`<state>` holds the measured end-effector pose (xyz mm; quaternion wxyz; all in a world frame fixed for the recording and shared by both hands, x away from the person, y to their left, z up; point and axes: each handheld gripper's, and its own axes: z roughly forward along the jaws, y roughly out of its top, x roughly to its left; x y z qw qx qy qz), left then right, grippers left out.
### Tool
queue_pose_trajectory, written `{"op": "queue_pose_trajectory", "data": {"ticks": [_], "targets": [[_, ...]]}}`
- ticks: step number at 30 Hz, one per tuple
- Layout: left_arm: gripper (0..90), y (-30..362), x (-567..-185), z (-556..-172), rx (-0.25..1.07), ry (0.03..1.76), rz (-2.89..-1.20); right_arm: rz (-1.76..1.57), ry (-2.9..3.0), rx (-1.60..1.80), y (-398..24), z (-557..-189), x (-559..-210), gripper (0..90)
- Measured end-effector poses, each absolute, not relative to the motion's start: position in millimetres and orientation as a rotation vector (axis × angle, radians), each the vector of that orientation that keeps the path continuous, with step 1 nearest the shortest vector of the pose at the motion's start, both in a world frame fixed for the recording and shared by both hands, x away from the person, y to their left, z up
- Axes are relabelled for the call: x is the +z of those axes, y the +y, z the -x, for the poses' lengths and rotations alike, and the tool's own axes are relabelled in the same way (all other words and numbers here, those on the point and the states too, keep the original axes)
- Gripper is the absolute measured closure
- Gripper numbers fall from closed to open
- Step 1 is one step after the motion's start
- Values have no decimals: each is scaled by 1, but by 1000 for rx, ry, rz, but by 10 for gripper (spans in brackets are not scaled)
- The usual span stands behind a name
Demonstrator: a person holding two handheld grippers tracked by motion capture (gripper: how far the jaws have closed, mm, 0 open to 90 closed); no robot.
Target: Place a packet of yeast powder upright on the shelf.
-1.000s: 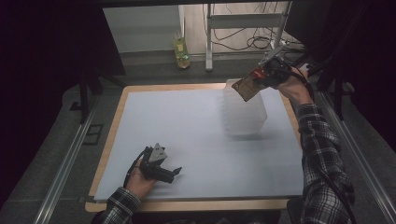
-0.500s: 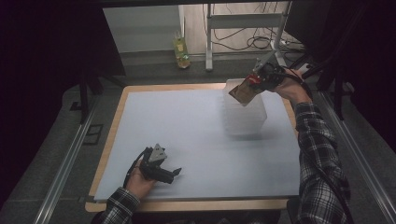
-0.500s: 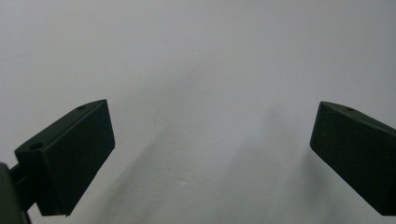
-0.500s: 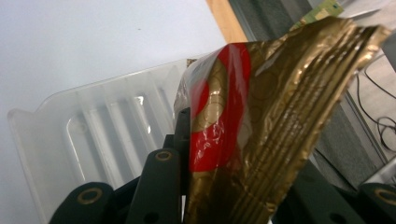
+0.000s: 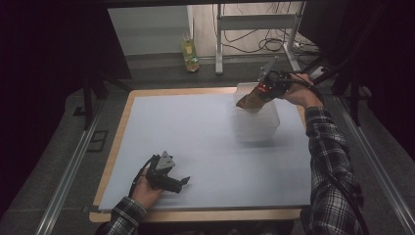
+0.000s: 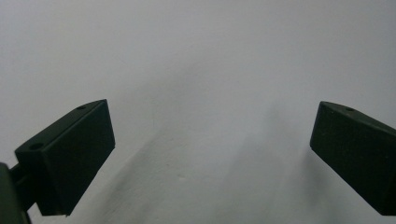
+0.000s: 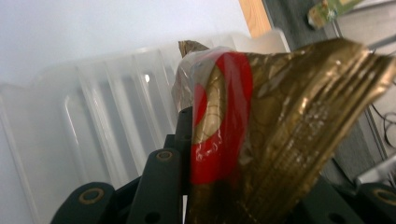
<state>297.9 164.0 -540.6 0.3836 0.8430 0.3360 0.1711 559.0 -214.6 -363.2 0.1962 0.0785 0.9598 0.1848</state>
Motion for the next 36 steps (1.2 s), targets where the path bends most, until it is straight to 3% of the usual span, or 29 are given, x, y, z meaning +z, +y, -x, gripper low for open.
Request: {"op": "queue_pose_trajectory", "data": {"ticks": [10, 15, 30, 36], "targets": [[1, 163, -541, -297, 436, 856, -2158, -232, 2715, 329, -204, -567, -375, 722], [1, 163, -541, -297, 435, 858, -2157, -274, 2692, 434, -196, -571, -388, 696], [1, 163, -541, -297, 441, 853, -2166, -403, 2625, 599, -201, -565, -388, 455], [1, 162, -541, -297, 441, 851, -2169, -425, 2606, 658, -201, -563, -387, 400]]}}
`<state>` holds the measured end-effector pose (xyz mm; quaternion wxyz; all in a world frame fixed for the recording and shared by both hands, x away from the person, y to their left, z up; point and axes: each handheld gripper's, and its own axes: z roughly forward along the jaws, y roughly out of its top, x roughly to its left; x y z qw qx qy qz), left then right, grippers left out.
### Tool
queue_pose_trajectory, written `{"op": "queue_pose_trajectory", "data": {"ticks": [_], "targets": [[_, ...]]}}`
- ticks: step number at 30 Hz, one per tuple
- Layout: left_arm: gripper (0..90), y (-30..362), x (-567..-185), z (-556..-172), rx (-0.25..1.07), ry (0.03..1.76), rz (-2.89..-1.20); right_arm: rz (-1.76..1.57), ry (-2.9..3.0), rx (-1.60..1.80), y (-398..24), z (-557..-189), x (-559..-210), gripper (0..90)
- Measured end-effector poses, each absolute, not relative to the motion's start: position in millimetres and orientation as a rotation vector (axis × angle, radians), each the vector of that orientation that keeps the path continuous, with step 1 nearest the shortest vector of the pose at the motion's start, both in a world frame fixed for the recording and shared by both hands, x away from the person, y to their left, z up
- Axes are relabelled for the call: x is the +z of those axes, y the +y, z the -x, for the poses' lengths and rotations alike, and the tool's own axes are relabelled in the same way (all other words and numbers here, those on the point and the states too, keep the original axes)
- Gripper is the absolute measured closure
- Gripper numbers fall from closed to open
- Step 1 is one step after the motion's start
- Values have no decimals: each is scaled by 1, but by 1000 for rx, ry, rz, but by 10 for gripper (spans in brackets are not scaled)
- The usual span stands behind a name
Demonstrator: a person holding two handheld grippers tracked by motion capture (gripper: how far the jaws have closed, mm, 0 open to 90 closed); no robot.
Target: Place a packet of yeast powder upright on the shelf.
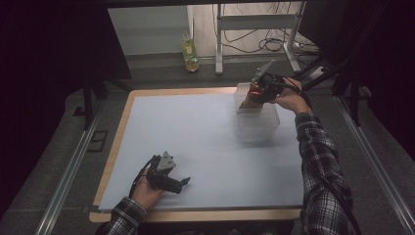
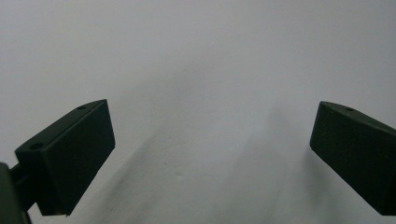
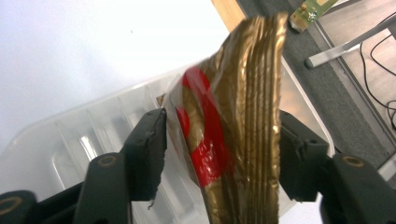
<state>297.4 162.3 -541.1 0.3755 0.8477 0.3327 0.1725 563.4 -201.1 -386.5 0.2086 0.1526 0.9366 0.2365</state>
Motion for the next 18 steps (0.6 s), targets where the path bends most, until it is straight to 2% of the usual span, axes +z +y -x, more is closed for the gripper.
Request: {"op": "queue_pose_trajectory", "data": {"ticks": [12, 18], "targets": [[1, 162, -541, -297, 441, 849, -2172, -510, 2578, 830, -200, -559, -381, 241], [1, 162, -542, -297, 441, 849, -2172, -534, 2573, 909, -201, -559, -378, 201]]}}
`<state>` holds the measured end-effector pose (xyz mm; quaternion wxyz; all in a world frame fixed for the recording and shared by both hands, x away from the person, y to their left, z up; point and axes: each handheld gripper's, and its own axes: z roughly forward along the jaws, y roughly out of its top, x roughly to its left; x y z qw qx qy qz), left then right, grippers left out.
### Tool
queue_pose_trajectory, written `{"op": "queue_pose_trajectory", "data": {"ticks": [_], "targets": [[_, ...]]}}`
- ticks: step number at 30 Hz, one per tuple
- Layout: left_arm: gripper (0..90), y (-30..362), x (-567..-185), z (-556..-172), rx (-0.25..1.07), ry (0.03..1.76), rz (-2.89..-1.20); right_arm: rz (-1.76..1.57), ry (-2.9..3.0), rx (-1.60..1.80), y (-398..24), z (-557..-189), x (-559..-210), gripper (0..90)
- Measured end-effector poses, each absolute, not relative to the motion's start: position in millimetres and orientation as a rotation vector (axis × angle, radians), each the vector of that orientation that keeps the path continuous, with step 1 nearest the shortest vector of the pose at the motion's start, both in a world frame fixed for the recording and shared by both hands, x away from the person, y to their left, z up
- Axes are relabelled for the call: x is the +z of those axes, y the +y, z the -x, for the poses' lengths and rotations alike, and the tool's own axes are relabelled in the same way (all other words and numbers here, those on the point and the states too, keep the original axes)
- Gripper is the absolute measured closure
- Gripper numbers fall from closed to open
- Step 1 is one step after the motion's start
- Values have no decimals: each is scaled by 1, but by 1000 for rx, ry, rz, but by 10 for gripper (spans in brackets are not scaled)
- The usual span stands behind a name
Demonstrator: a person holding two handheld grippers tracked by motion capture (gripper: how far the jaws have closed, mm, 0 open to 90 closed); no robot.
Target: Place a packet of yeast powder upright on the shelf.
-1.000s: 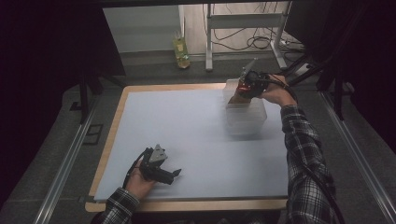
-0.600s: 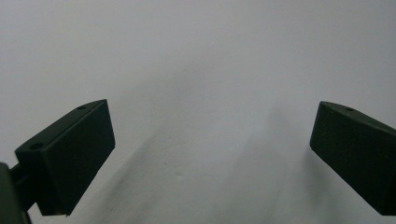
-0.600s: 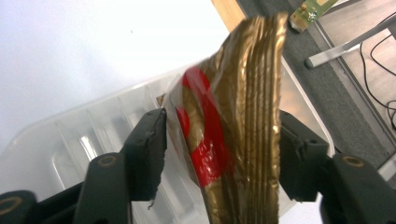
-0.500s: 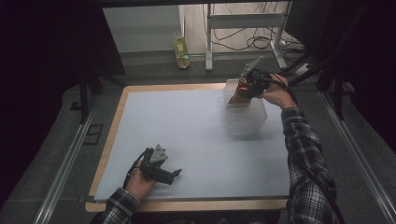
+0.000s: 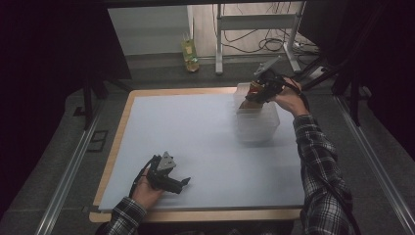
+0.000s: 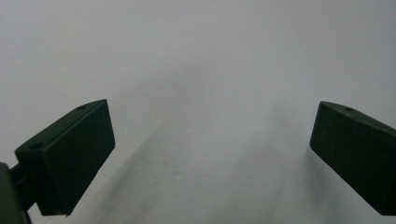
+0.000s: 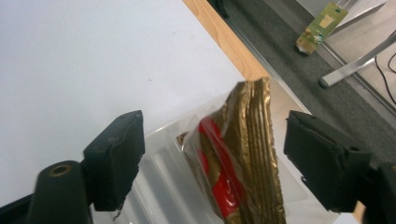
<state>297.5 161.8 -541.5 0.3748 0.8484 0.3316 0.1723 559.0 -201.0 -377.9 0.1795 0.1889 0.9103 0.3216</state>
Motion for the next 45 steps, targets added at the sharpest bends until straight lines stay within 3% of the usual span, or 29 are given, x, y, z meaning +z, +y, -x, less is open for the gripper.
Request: {"op": "queue_pose_trajectory", "data": {"ticks": [13, 45], "targets": [[1, 161, -542, -297, 443, 849, -2174, -552, 2461, 1051, -196, -550, -367, 57], [1, 161, -541, -297, 443, 847, -2175, -509, 2458, 1393, -186, -527, -353, 7]]}}
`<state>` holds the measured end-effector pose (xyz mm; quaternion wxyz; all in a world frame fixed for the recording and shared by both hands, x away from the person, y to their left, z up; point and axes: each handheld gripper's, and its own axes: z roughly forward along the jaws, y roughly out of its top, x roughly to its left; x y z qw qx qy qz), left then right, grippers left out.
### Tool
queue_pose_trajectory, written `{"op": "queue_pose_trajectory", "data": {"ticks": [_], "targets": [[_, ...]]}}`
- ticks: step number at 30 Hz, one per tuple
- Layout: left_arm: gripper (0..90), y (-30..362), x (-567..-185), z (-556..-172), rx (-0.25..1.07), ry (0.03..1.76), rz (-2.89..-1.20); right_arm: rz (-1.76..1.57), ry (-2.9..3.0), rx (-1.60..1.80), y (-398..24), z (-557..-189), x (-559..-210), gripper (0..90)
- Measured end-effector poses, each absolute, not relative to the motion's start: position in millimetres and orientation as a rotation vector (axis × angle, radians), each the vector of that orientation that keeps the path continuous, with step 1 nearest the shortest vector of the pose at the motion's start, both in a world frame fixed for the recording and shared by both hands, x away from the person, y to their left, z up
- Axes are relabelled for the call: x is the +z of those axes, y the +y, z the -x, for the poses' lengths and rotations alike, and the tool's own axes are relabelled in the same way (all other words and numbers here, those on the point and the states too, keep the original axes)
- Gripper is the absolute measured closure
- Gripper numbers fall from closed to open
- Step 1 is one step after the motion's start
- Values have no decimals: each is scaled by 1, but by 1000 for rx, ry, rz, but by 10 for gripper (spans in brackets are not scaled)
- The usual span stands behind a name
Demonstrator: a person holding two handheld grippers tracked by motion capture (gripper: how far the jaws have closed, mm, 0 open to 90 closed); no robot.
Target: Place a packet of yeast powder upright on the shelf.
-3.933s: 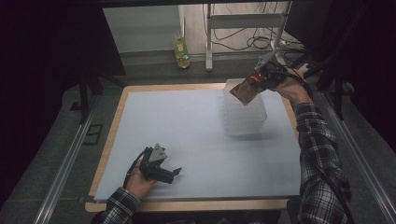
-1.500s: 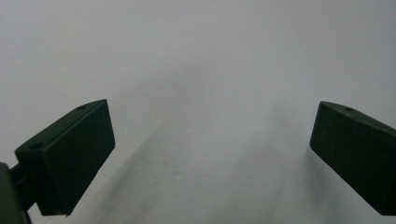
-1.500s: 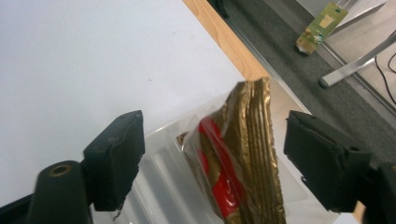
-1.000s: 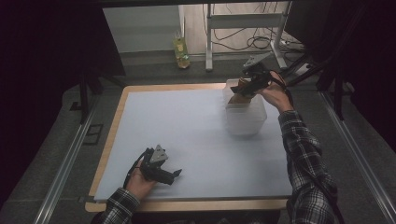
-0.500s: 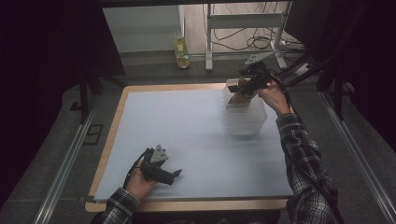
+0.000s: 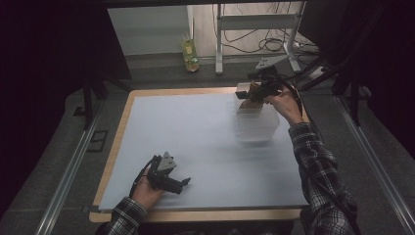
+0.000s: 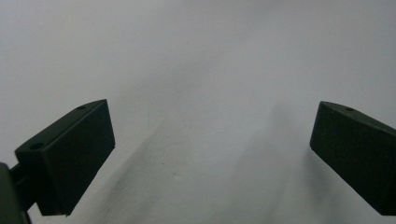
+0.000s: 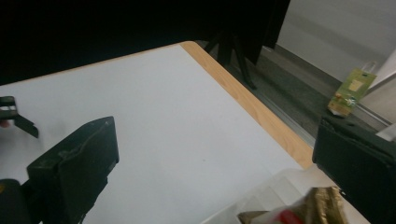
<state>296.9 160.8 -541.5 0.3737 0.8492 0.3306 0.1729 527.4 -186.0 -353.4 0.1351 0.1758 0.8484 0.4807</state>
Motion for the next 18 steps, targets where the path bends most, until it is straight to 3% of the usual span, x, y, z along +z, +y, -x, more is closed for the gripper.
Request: {"op": "queue_pose_trajectory", "data": {"ticks": [18], "targets": [[1, 161, -541, -297, 449, 848, -2173, -437, 2496, 1440, -175, -502, -358, 6]]}}
